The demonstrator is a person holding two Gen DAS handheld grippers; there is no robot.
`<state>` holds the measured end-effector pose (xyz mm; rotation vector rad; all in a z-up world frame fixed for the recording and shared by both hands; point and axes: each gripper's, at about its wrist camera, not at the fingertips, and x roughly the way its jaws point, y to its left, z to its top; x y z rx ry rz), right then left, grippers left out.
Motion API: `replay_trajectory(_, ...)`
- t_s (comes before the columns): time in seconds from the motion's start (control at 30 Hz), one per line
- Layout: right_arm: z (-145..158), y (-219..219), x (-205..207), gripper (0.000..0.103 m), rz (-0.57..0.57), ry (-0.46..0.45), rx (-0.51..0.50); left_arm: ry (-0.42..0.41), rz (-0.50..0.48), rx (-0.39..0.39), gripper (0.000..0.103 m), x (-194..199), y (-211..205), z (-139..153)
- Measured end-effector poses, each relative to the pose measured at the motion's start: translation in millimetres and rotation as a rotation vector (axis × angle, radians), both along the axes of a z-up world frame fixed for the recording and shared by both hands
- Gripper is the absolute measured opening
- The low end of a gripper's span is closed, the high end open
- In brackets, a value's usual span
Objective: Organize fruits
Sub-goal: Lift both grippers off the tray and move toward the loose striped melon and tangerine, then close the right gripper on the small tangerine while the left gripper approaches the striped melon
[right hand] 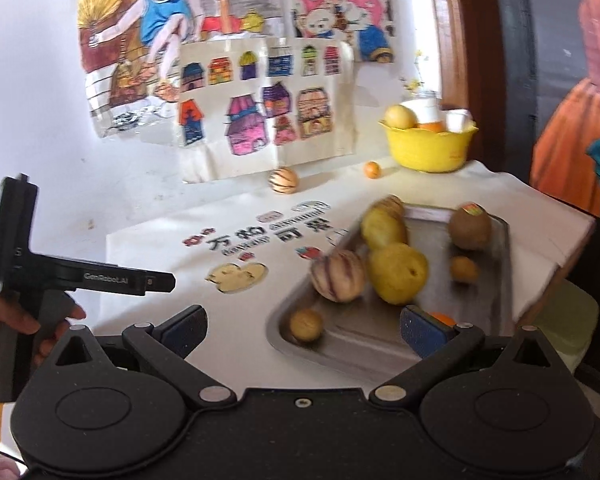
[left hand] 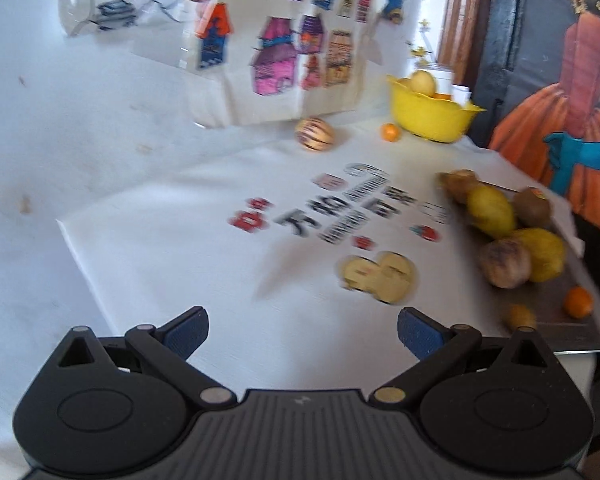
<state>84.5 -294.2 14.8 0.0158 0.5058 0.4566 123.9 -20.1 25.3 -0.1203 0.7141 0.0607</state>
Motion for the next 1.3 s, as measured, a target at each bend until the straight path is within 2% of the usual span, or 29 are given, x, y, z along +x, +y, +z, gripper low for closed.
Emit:
replay_trajectory(0.27, 63.0, 25.4, 41.9, 0.102, 0.087, -0.012, -0.036, -0.028, 0.037, 0.022, 0.103, 27.9, 35.6, 29.9)
replay_trajectory(0.43, 108.4, 46.9, 67.7, 0.102, 0.147, -0.044, -0.038, -0.080, 0.044, 0.044, 0.103, 55.2, 46.6, 58.4)
replay_trajectory(0.57, 135.9, 60.2, 100.8, 0.102, 0.140, -0.071, -0.037, -0.111, 0.044, 0.077, 0.103, 84.2, 43.7, 69.8)
replay_trajectory(0.7, 146.5, 69.1, 149.8, 0.102, 0.102, -0.069, -0.054, -0.152, 0.023, 0.087, 0.103, 111.7, 33.1, 68.6)
replay_trajectory(0.83, 143.6, 77.1, 197.6, 0.102, 0.061, -0.071, -0.104, -0.168, -0.028, 0.100, 0.103, 143.6, 20.9, 56.9)
replay_trajectory(0.97, 128.5, 83.6, 251.1, 0.102, 0.027, -0.058, -0.125, -0.192, -0.032, 0.094, 0.103, 176.5, 15.2, 41.0)
replay_trajectory(1.13, 87.3, 82.0, 320.0, 0.102, 0.018, -0.018, -0.054, -0.175, -0.033, 0.035, 0.103, 219.3, 13.3, 16.7)
replay_trajectory(1.3, 44.6, 83.7, 376.2, 0.102, 0.000, 0.012, -0.062, -0.144, -0.031, 0.014, 0.103, 252.6, 12.3, -8.5)
